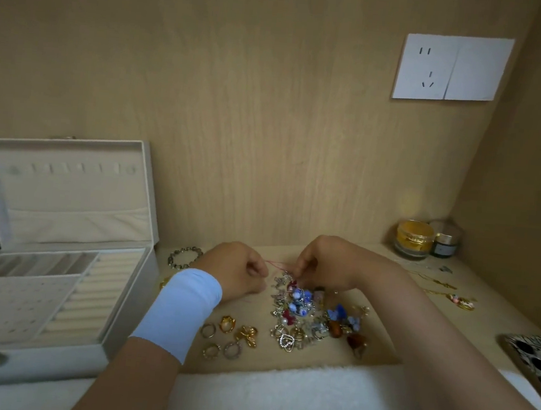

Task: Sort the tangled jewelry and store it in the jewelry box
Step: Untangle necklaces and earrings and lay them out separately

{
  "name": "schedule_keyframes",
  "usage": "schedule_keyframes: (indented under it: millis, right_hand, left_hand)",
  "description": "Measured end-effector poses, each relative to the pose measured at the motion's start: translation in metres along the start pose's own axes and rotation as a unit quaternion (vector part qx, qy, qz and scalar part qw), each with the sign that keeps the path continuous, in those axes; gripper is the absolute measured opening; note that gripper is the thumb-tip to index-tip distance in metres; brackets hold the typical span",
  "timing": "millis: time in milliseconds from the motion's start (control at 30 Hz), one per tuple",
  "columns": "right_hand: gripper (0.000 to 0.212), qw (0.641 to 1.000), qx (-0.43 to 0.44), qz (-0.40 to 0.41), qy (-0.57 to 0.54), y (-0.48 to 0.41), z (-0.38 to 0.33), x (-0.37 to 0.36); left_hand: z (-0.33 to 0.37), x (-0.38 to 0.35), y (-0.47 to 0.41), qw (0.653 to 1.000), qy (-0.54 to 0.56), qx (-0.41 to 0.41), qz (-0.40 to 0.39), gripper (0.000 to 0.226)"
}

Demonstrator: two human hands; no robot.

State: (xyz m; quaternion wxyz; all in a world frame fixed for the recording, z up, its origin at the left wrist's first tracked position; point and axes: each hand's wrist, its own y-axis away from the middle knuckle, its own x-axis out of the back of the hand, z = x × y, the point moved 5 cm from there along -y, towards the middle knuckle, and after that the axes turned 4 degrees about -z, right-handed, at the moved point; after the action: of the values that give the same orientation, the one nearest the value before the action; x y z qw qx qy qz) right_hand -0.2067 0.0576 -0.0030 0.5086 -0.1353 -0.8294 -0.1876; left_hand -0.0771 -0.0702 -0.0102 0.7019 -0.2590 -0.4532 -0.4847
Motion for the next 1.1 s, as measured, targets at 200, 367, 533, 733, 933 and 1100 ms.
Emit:
schedule_keyframes:
  millis: [200, 367, 533, 733, 933, 1100]
  right_hand:
    - [0.009, 0.999, -0.029, -0.015, 0.027, -0.006, 0.006, -0.001]
    - [0.009, 0.997, 0.010, 0.024, -0.072, 0.004, 0.007, 0.012]
    - [0.009, 0.981, 0.055, 0.067, -0.176, 0.011, -0.005, 0.025]
    - [0.013, 0.968, 0.080, 0.036, -0.234, 0.010, -0.013, 0.022]
    - [0.007, 0.968, 0.079, 0.071, -0.228, 0.007, -0.014, 0.019]
    - [0.016, 0.984, 0.032, 0.127, -0.118, 0.002, -0.001, 0.021]
  left_hand:
    - [0.005, -0.012, 0.000, 0.999, -0.022, -0.031, -0.038, 0.015]
    - [0.006, -0.014, -0.002, 0.997, -0.057, -0.047, -0.036, 0.008]
    - [0.007, -0.005, -0.004, 0.996, 0.061, -0.060, 0.030, 0.007]
    - [0.022, -0.019, -0.009, 0.981, 0.169, -0.090, -0.017, 0.018]
    - [0.017, -0.022, -0.010, 0.985, 0.158, -0.069, 0.014, 0.011]
    - [0.013, -0.025, -0.010, 0.980, 0.194, -0.039, 0.025, 0.005]
